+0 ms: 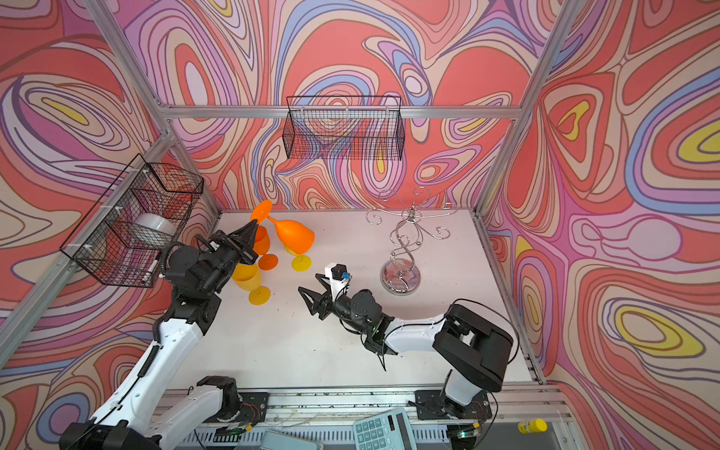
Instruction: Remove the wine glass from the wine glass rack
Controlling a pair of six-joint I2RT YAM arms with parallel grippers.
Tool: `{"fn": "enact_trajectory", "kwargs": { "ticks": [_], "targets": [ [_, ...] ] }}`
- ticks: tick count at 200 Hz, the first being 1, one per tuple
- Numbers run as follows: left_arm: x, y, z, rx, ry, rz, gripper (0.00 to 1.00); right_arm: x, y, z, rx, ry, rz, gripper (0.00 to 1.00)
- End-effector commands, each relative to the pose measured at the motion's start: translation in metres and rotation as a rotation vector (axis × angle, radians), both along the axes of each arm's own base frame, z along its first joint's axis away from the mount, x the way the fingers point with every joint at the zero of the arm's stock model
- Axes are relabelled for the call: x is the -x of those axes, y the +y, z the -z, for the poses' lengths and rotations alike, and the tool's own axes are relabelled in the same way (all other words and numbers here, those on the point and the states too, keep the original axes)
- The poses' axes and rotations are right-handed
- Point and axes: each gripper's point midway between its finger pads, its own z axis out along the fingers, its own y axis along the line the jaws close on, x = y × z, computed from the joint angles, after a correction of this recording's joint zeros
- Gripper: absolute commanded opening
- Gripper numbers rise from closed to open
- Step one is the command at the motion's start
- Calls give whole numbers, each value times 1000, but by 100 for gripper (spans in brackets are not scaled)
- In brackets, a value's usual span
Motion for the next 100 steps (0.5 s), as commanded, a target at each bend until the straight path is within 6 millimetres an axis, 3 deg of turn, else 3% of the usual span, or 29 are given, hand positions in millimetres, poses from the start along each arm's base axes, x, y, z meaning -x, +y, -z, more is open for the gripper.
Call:
{"fn": "enact_trajectory", "kwargs": {
  "ticks": [1,67,79,83,100],
  "targets": [
    [2,-3,0,38,4,34,0,-9,-1,-7,-37,-39,-3,73],
    [0,-22,11,30,43,100,0,-33,7,-5,-47,-61,-18,73],
    [1,-26,12,30,46,111,0,-35,6,-12,-67,-74,-22,73],
    [2,-27,12,31,46,114,0,-38,8,0,-49,-60,-22,73],
    [2,-29,13,31,51,126,0,-43,10,2,-41,-65,-17,73]
  ]
}}
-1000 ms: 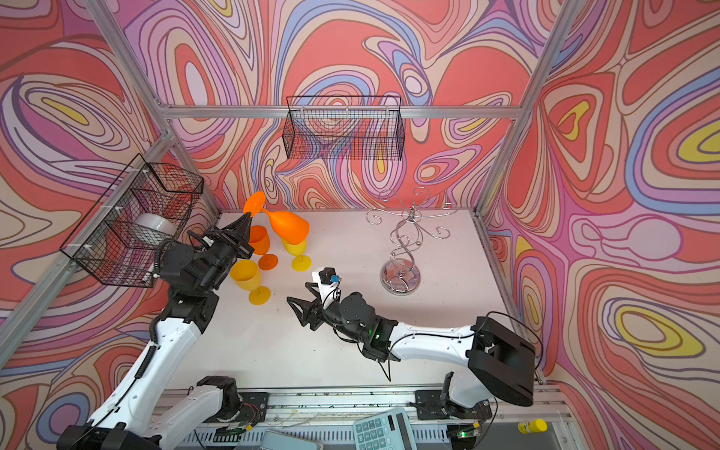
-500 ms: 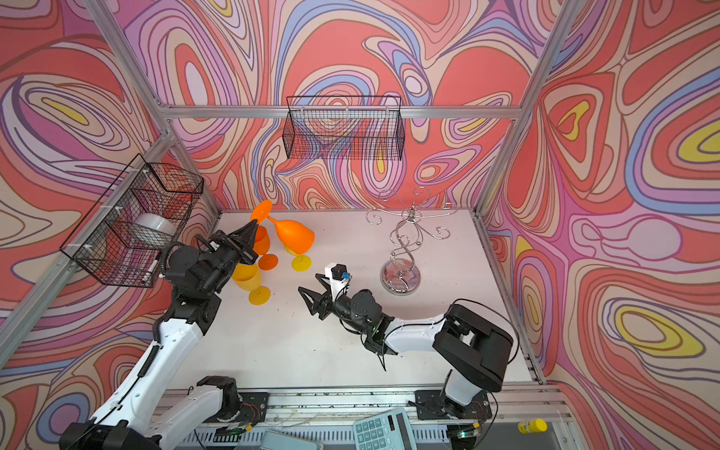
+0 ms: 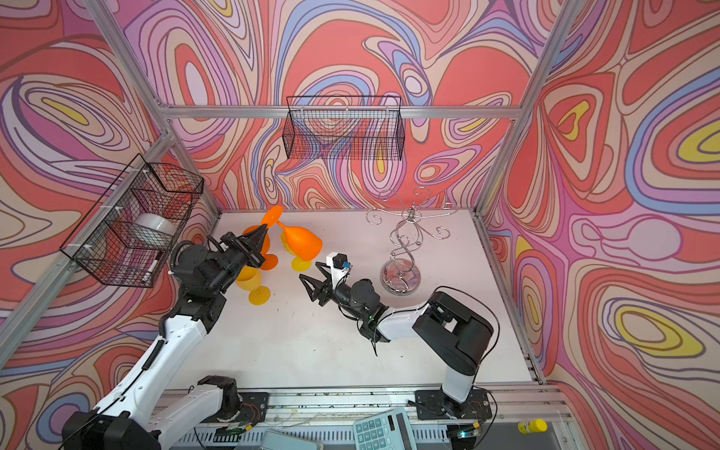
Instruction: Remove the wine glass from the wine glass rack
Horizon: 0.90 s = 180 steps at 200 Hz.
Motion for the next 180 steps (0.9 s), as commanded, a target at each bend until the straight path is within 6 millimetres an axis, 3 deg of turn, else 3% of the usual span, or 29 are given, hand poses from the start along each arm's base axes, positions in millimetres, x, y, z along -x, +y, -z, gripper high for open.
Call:
{"fn": "enact_trajectory", "kwargs": {
  "ticks": [1,137,180],
  "targets": [
    [4,-7,-4,39,6,39,0,-6,5,2,-2,-23,-14,73],
    [10,-12,-16,81,-15,73,0,-21,8,-4,-17,-96,9,70],
    [10,-13,-21,95,-26,79,0,-32,-11,-4,-153,-43,-8,69]
  ]
}}
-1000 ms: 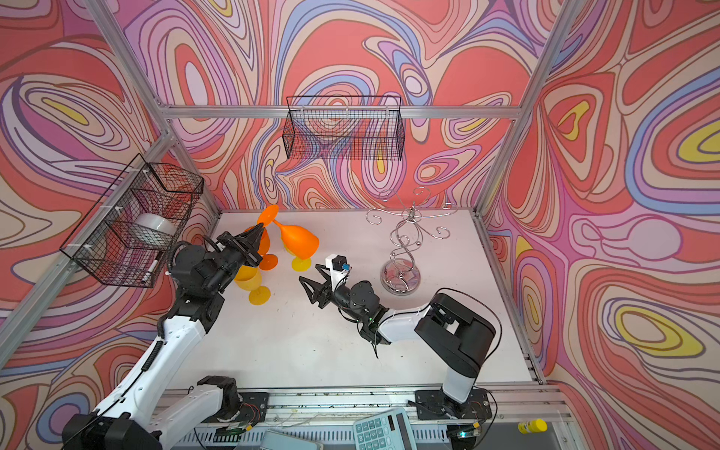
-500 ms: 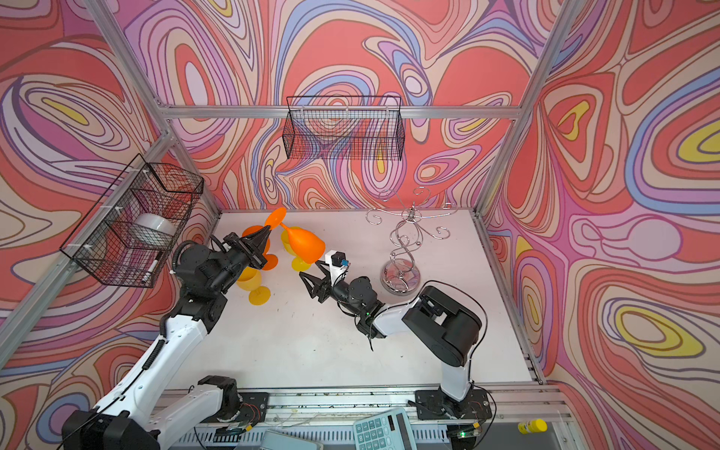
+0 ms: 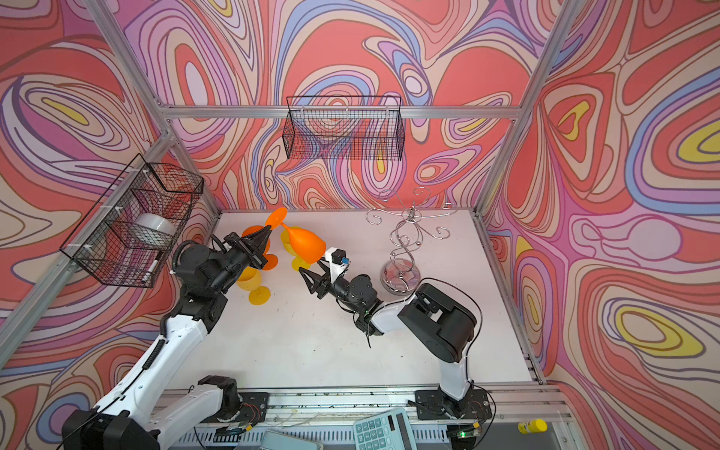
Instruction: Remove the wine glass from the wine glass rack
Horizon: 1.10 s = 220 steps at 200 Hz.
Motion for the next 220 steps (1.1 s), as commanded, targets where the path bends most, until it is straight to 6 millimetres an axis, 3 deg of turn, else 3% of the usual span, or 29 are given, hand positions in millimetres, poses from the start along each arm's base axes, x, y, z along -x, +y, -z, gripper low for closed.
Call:
{"fn": "enact_trajectory", "kwargs": {
  "ticks": [1,17,98,152,220],
  "targets": [
    [6,-4,-20,96,-17,35,0,-7,-15,-7,-113,14,-19,69],
    [6,-4,-20,99,-17,38,0,-13,-27,-12,-172,37,-29,69],
    [3,-4,-20,121,-20,36,0,-13,-14,-37,-246,67,-216,64],
    [0,-2,-27,156,-44,29,0,-18,-19,-48,-290,106,-260,61],
    [-6,2,-37,221,-73,15,0,-15,-21,-77,-336,84,-317,59]
  ]
}}
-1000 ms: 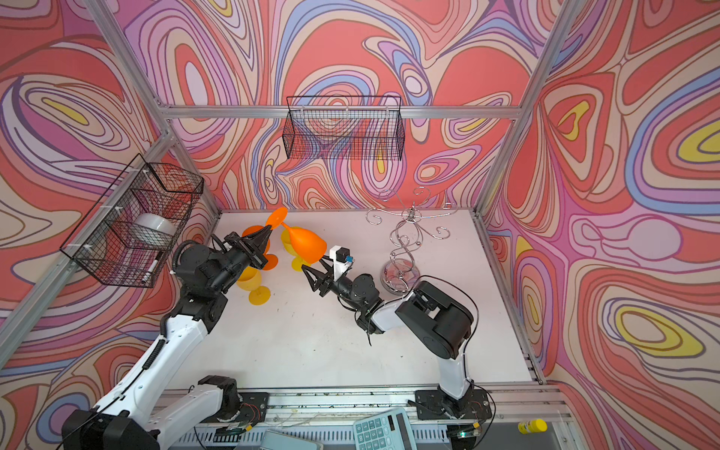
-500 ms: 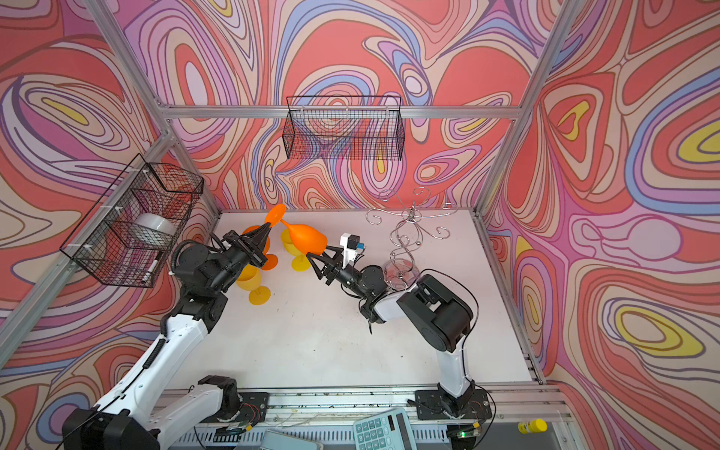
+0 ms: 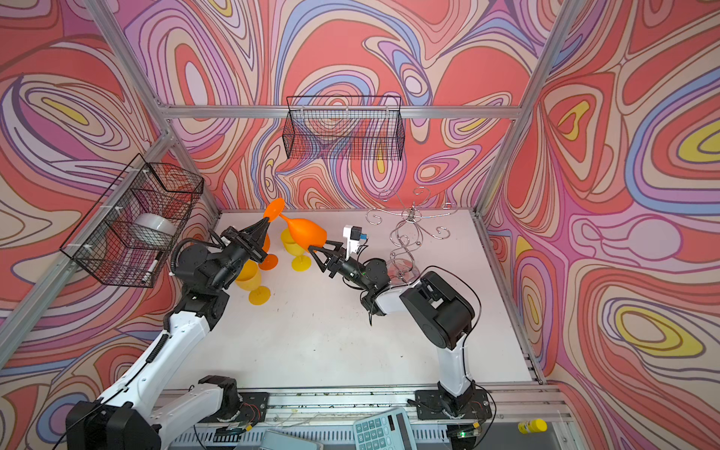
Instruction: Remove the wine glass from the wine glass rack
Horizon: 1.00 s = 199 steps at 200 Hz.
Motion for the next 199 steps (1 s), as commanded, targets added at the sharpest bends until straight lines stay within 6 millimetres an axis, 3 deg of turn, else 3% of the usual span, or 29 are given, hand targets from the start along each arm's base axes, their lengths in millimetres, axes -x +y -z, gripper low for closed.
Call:
{"fn": "enact_trajectory", "kwargs": {
  "ticks": [1,40,106,199],
  "targets": [
    [0,1,-13,198,48,37,0,7,0,-21,-38,-37,-41,59],
    [-2,5,-25,245,16,31,0,7,2,-34,-59,-56,-60,57],
    [-6,0,-20,317,22,49,0,4,2,-41,-73,-69,-44,55],
    [-30,-11,-9,381,33,81,0,-7,2,-42,-89,-66,-26,36]
  ]
}}
